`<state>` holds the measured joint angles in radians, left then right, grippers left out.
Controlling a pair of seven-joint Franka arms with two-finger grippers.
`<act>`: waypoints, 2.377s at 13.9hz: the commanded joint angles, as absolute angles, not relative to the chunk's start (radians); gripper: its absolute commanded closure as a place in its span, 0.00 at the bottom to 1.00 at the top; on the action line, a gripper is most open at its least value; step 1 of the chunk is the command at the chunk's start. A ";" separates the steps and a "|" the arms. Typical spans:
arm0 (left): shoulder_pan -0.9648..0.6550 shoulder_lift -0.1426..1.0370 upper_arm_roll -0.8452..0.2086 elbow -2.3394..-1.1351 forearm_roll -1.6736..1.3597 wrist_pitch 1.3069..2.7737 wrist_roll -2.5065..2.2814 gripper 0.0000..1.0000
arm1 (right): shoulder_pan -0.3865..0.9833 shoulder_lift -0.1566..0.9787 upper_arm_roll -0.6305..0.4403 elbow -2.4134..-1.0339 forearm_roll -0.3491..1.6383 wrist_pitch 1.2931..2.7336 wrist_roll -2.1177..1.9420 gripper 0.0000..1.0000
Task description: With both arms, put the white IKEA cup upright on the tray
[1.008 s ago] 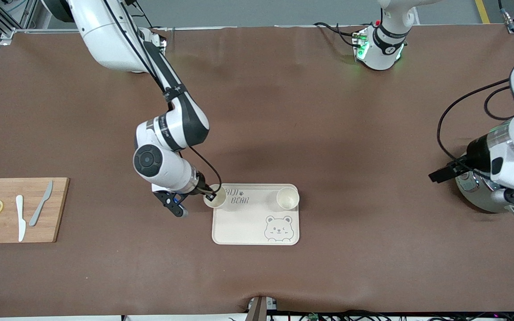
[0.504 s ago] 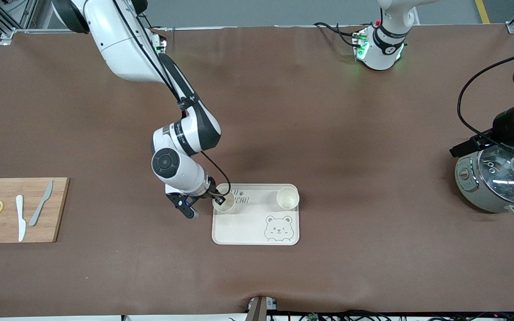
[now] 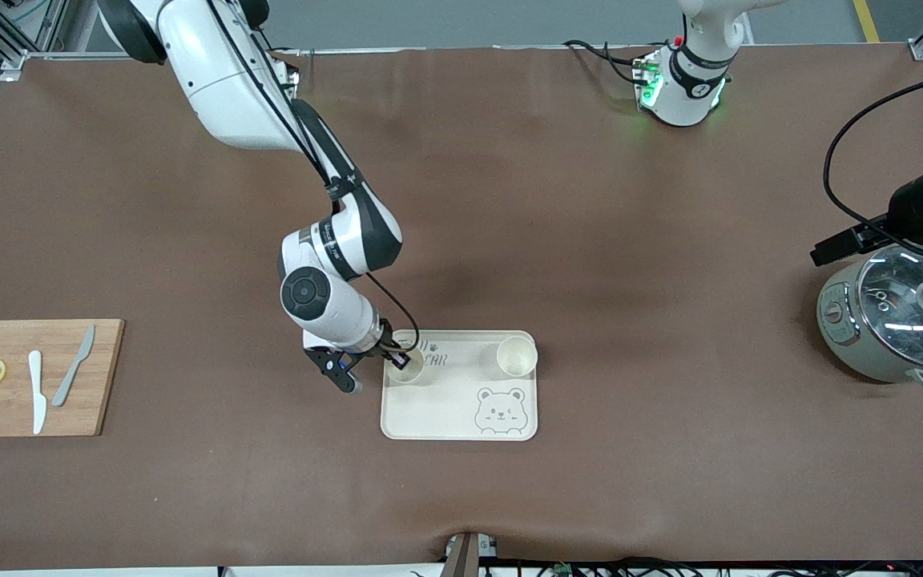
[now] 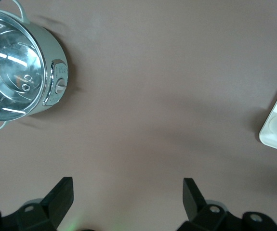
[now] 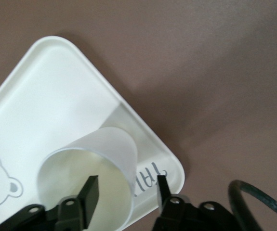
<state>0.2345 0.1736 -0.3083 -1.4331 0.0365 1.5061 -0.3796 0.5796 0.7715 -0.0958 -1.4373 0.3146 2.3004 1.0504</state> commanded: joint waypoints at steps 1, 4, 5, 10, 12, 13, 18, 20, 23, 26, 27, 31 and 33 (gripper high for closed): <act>0.244 0.147 -0.313 -1.460 0.061 1.520 -0.348 0.00 | 0.581 0.744 -0.113 -1.382 0.318 2.235 1.051 0.00; 0.241 0.153 -0.318 -1.457 0.066 1.525 -0.344 0.00 | 0.554 0.710 -0.150 -1.286 0.279 2.044 1.046 0.00; 0.239 0.153 -0.321 -1.460 0.086 1.537 -0.344 0.00 | 0.549 0.697 -0.162 -1.241 0.276 1.960 1.048 0.00; 0.236 0.134 -0.330 -1.486 0.114 1.539 -0.301 0.00 | 0.448 0.559 -0.202 -1.181 0.269 1.700 1.049 0.00; 0.244 0.111 -0.330 -1.520 0.114 1.540 -0.261 0.00 | 0.373 0.488 -0.195 -1.204 0.262 1.603 1.004 0.00; 0.244 0.104 -0.330 -1.525 0.114 1.540 -0.259 0.00 | 0.344 0.457 -0.193 -1.207 0.262 1.570 0.947 0.00; 0.242 0.104 -0.330 -1.514 0.114 1.555 -0.258 0.00 | 0.221 0.309 -0.187 -1.279 0.192 1.447 0.633 0.00; 0.244 0.103 -0.330 -1.511 0.115 1.557 -0.258 0.00 | 0.158 0.234 -0.176 -1.348 0.189 1.445 0.476 0.00; 0.242 0.084 -0.328 -1.512 0.112 1.555 -0.258 0.00 | 0.117 0.152 -0.179 -1.400 0.183 1.430 0.335 0.00; 0.244 0.074 -0.318 -1.511 0.103 1.549 -0.258 0.00 | 0.068 0.120 -0.172 -1.404 0.163 1.378 0.249 0.00; 0.244 0.072 -0.318 -1.511 0.103 1.549 -0.259 0.00 | 0.042 0.117 -0.144 -1.399 0.150 1.364 0.249 0.00; 0.242 0.069 -0.324 -1.512 0.103 1.548 -0.259 0.00 | -0.144 0.080 0.139 -1.413 0.017 1.376 0.250 0.00; 0.242 0.069 -0.327 -1.513 0.104 1.551 -0.258 0.00 | -0.144 0.065 0.141 -1.430 0.020 1.373 0.249 0.00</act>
<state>0.2362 0.0937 -0.3187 -1.4936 0.0882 1.5472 -0.2756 -0.1039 0.1140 0.1063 -1.3772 0.0372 1.3627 0.2535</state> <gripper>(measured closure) 0.000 0.000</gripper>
